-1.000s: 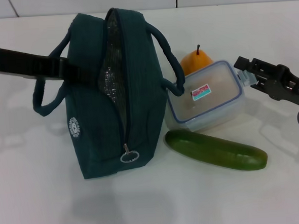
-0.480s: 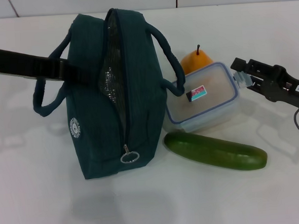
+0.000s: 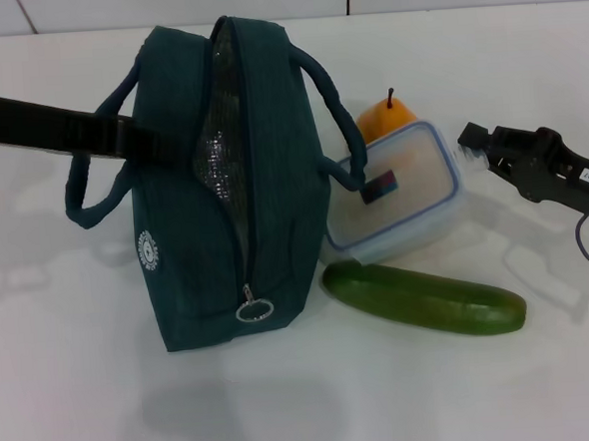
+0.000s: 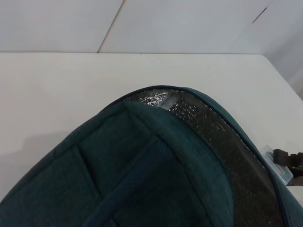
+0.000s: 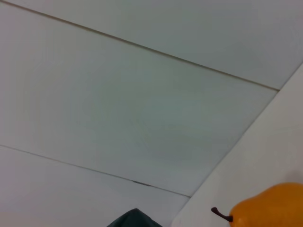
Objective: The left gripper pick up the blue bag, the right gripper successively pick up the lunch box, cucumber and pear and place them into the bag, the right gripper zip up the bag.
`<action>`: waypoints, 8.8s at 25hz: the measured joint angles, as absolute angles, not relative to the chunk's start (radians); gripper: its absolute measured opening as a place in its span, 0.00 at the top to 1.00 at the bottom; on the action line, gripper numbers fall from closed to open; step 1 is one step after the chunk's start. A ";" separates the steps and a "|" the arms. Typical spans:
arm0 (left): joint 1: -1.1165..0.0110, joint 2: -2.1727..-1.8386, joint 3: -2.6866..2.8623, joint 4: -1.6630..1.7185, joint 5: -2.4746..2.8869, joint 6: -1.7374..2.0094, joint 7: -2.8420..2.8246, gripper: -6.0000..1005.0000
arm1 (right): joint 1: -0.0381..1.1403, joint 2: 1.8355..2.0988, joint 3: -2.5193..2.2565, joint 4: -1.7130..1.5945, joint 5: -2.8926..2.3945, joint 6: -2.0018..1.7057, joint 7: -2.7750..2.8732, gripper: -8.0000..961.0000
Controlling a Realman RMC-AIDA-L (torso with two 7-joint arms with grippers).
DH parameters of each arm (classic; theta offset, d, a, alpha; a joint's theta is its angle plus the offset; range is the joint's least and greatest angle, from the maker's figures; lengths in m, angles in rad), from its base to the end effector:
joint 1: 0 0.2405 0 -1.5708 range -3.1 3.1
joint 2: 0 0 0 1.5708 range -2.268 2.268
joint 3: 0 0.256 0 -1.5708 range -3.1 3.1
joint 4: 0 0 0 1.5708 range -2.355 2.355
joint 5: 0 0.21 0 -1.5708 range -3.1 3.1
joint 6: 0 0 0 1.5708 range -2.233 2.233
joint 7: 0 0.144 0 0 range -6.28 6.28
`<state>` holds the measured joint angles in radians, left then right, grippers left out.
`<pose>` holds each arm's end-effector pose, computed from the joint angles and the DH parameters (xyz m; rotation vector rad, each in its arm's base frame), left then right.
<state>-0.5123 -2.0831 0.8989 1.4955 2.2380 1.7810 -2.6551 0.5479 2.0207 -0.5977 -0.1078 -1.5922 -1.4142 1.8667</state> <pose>-0.1797 0.3353 0.0841 -2.4993 -1.3933 -0.2425 0.2840 0.3255 -0.0272 -1.9370 1.8509 1.3850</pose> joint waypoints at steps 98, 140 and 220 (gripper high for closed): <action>-0.513 -2.085 0.904 1.434 2.177 1.761 -2.588 0.95 | 0.440 2.020 -0.581 -0.027 -1.258 -1.769 2.056 0.91; -0.548 -2.085 0.970 1.406 2.137 1.712 -2.562 0.96 | 0.807 2.028 -0.720 0.021 -1.190 -1.680 2.056 0.91; -0.521 -2.085 0.964 1.318 2.071 1.651 -2.510 0.96 | 0.972 2.028 -1.604 -1.033 -2.393 -1.670 2.362 0.11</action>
<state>-0.5212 -2.0849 0.9639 1.3176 2.0707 1.6505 -2.5098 0.9716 2.0278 -1.6039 -1.0330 -2.3928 -1.6699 2.3620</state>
